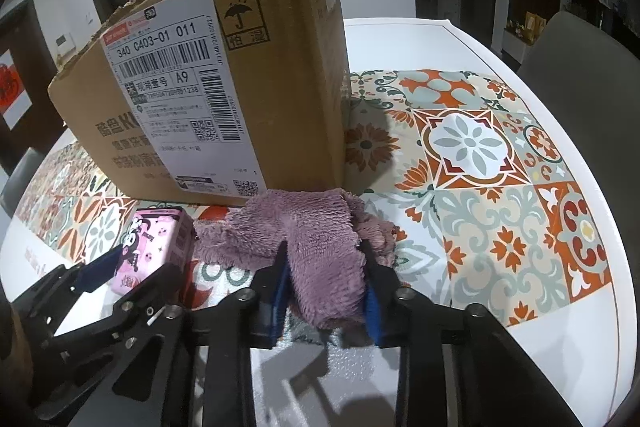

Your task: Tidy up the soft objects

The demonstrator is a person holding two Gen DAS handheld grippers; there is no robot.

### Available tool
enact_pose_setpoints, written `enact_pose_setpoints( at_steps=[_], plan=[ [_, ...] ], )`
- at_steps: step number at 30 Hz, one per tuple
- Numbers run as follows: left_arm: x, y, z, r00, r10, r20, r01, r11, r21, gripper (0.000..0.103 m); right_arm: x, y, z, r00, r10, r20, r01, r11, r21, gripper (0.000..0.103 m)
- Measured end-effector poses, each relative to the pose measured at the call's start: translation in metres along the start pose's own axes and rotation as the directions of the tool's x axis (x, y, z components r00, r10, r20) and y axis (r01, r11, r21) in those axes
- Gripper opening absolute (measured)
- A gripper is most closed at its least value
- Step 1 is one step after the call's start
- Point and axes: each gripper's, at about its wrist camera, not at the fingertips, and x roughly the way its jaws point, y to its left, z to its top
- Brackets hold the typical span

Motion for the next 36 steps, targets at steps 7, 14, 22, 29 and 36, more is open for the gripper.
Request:
enact_pose_setpoints(
  at_steps=[7,14,22,29,36],
  plan=[
    [-0.008,0.004,-0.001,1.0,-0.006,0.006,0.006,1.0,-0.007,0.055,-0.012,0.005,-0.004,1.0,0.002,0.013,-0.002,1.0,0.003,0.02],
    [-0.029,0.002,0.001,0.999,-0.003,0.047,0.002,1.0,0.019,0.055,-0.028,0.012,-0.007,1.0,0.011,0.028,-0.011,1.0,0.007,0.02],
    [-0.061,0.002,0.001,0.995,-0.017,0.101,0.014,1.0,0.025,0.055,-0.055,0.02,-0.008,0.998,0.02,0.065,-0.02,1.0,0.009,0.019],
    [-0.085,0.008,0.002,0.99,-0.015,0.141,0.012,1.0,0.021,0.055,-0.078,0.032,-0.008,0.994,0.016,0.108,-0.015,1.0,-0.012,0.019],
    [-0.11,0.014,0.005,0.981,-0.009,0.193,0.006,1.0,0.015,0.055,-0.102,0.046,-0.005,0.987,0.023,0.159,-0.018,0.999,-0.03,0.019]
  ],
)
